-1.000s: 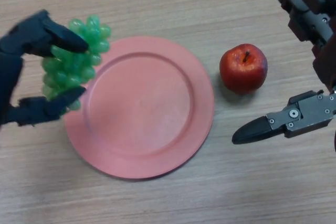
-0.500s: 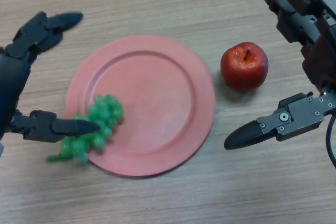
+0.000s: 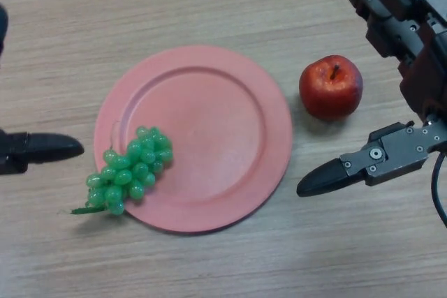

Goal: Pick up the green grapes and place it on the plate

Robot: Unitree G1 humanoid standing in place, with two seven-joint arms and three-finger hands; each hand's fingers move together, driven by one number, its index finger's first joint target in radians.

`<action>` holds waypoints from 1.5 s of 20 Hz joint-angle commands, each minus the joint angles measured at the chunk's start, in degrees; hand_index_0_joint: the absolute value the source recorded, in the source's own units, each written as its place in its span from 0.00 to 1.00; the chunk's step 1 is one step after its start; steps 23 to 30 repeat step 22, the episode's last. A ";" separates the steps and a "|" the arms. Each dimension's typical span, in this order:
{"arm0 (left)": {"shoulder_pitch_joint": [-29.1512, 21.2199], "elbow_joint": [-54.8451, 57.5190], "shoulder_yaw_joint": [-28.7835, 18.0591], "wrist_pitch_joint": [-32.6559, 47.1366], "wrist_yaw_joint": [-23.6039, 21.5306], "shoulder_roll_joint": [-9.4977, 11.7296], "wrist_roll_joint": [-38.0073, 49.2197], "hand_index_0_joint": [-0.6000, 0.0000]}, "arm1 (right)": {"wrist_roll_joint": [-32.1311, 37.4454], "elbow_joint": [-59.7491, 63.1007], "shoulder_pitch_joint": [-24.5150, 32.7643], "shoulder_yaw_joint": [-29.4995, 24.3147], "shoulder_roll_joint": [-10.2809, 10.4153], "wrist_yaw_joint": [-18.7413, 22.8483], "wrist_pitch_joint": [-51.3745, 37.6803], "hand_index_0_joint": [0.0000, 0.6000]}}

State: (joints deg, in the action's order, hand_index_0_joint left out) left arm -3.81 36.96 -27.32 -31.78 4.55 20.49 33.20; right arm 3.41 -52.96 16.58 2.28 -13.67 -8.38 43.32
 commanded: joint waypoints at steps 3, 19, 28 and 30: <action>-0.52 0.25 -4.93 9.28 -1.18 4.58 1.20 1.00 | -1.44 -1.75 2.93 -0.52 0.07 1.75 -6.03 0.00; -1.41 6.24 -3.09 8.58 2.30 5.70 -1.31 1.00 | -0.65 -0.18 2.30 -0.55 1.03 1.25 -8.19 0.00; -2.41 8.03 -2.03 6.91 2.94 5.69 -1.07 1.00 | 0.73 -0.39 2.02 -1.81 0.33 1.41 -8.11 0.00; -2.41 8.03 -2.03 6.91 2.94 5.69 -1.07 1.00 | 0.73 -0.39 2.02 -1.81 0.33 1.41 -8.11 0.00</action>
